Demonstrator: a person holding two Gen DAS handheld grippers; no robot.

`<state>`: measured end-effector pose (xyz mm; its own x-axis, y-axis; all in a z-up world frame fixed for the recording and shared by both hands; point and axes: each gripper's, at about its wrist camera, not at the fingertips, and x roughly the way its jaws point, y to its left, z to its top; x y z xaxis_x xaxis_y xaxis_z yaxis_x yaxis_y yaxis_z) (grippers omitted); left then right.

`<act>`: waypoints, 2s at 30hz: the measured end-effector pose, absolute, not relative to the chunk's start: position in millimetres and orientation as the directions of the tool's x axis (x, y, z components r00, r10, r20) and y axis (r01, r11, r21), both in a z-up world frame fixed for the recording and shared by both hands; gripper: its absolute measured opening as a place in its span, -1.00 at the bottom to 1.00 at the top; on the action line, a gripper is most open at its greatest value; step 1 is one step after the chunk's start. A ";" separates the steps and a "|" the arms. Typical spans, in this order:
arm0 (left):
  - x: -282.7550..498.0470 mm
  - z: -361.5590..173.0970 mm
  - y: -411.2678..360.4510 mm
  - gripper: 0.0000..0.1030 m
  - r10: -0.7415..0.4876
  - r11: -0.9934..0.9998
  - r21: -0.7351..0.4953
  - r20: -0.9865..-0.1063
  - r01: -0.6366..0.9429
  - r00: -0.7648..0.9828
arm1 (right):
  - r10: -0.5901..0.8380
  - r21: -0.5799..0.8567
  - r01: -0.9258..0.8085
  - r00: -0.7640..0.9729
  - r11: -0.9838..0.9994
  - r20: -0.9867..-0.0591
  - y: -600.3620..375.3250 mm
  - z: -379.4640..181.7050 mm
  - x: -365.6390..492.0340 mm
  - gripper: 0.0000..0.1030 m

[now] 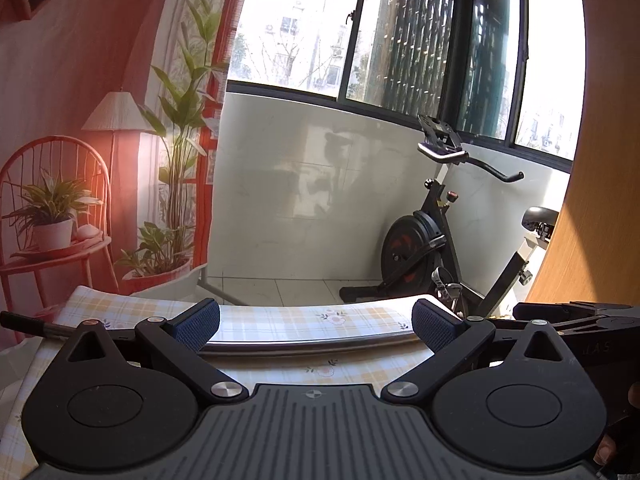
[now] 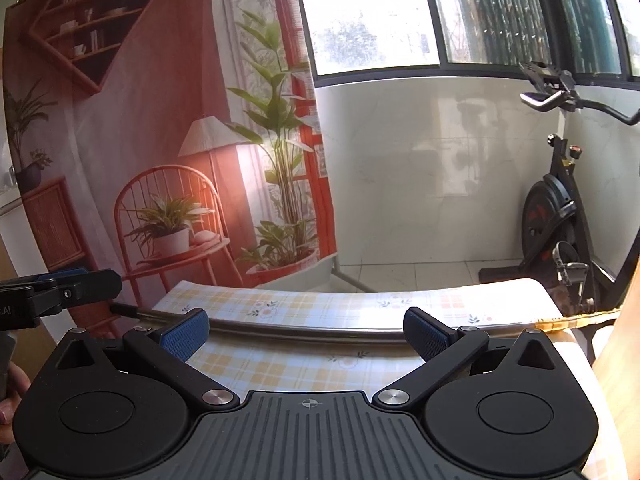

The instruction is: Organize fruits

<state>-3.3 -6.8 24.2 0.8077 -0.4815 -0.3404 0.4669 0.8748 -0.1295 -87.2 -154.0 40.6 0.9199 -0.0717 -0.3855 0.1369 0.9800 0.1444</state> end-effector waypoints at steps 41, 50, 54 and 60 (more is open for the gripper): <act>-38.7 71.8 -31.3 1.00 -0.410 0.907 -0.017 -0.261 0.420 0.874 | -0.154 0.114 0.204 0.928 0.972 -0.340 -146.0 73.3 -107.1 0.99; -43.6 73.6 -33.0 1.00 -0.402 0.910 -0.004 -0.254 0.414 0.880 | -0.160 0.111 0.208 0.928 0.972 -0.337 -143.7 74.5 -108.1 0.99; -44.8 74.6 -33.3 1.00 -0.399 0.911 -0.005 -0.253 0.412 0.881 | -0.161 0.114 0.211 0.927 0.971 -0.338 -143.0 74.4 -109.0 0.99; -42.6 74.6 -31.5 1.00 -0.402 0.911 -0.019 -0.266 0.412 0.876 | -0.163 0.113 0.212 0.926 0.971 -0.342 -142.2 73.8 -107.9 0.99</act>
